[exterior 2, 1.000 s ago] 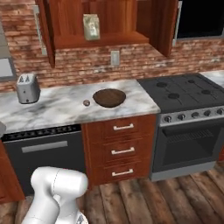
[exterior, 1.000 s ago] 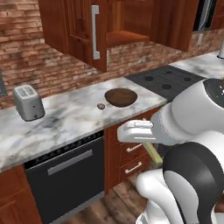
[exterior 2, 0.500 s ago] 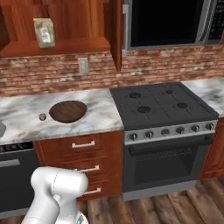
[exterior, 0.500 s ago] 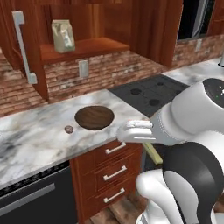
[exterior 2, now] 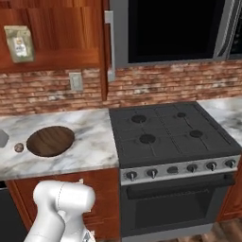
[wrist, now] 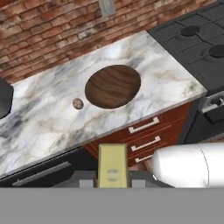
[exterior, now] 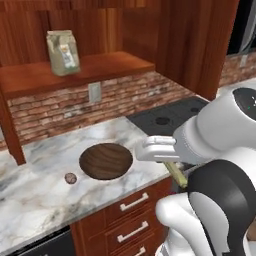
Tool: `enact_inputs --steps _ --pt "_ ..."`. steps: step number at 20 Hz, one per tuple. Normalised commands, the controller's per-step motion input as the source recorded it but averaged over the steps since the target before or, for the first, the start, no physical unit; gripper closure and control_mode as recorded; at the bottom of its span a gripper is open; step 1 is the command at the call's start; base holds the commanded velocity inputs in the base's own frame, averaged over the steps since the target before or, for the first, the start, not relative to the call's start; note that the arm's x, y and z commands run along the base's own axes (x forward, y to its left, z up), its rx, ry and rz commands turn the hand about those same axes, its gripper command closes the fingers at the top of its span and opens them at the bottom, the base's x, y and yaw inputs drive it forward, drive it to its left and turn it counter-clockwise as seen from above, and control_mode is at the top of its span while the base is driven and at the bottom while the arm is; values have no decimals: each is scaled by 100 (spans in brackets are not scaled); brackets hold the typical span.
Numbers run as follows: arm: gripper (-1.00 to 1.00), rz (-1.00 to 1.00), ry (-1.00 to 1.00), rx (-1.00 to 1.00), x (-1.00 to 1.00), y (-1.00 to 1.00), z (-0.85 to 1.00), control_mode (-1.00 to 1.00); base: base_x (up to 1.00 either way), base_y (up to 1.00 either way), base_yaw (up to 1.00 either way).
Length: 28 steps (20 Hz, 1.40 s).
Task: Pick the egg and butter from the fridge and place them by the bowl for mixing.
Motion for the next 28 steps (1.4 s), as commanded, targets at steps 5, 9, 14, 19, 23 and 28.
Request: enact_inputs --steps 5,9,14,19,23,28 --pt "100 0 0 0 0 0 0 100 15 9 38" --pt "100 0 0 0 0 0 0 100 0 0 53" --pt "100 0 0 0 0 0 0 100 -5 -2 31" --pt "100 0 0 0 0 0 0 100 18 0 0" --pt "100 0 0 0 0 0 0 100 55 -1 0" --pt "100 0 0 0 0 0 0 100 66 0 0"
